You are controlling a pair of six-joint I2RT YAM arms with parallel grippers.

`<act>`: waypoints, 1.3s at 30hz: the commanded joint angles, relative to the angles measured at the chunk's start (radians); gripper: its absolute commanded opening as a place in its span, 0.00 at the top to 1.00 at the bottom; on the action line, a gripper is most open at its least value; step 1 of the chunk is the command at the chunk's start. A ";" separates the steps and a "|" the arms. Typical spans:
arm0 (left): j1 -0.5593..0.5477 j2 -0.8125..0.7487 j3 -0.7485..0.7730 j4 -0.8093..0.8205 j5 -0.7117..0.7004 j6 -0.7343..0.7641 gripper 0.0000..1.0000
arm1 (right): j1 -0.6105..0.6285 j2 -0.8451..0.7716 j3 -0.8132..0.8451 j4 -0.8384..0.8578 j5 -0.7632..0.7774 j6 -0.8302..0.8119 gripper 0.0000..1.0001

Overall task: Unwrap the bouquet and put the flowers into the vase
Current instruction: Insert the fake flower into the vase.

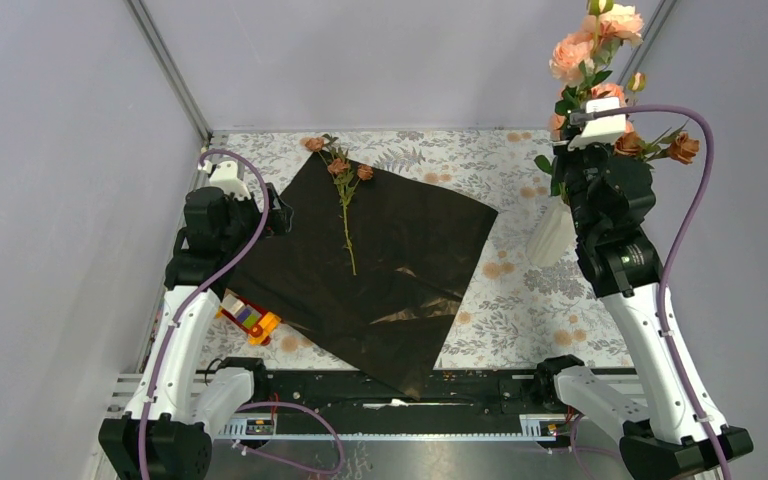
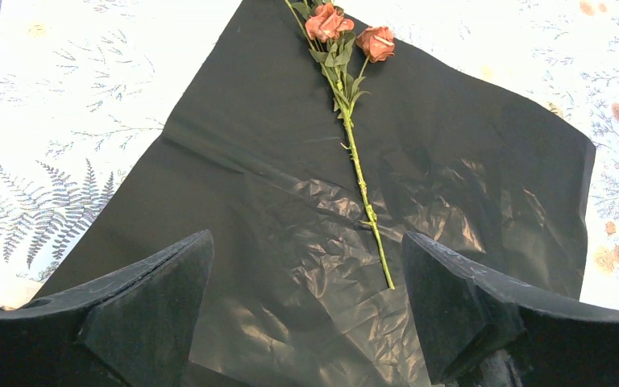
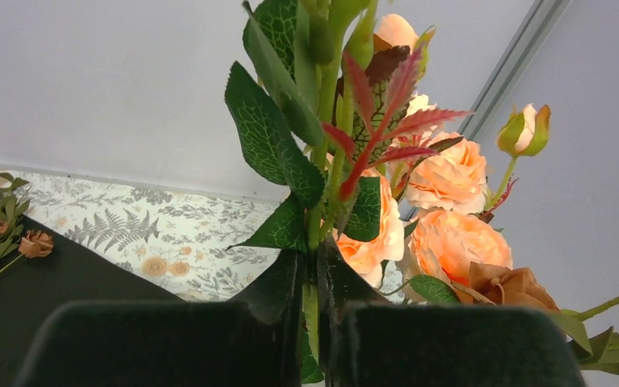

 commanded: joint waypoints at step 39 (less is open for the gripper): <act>0.005 0.007 0.000 0.033 0.026 -0.006 0.06 | -0.029 -0.056 -0.324 0.185 0.243 0.108 0.95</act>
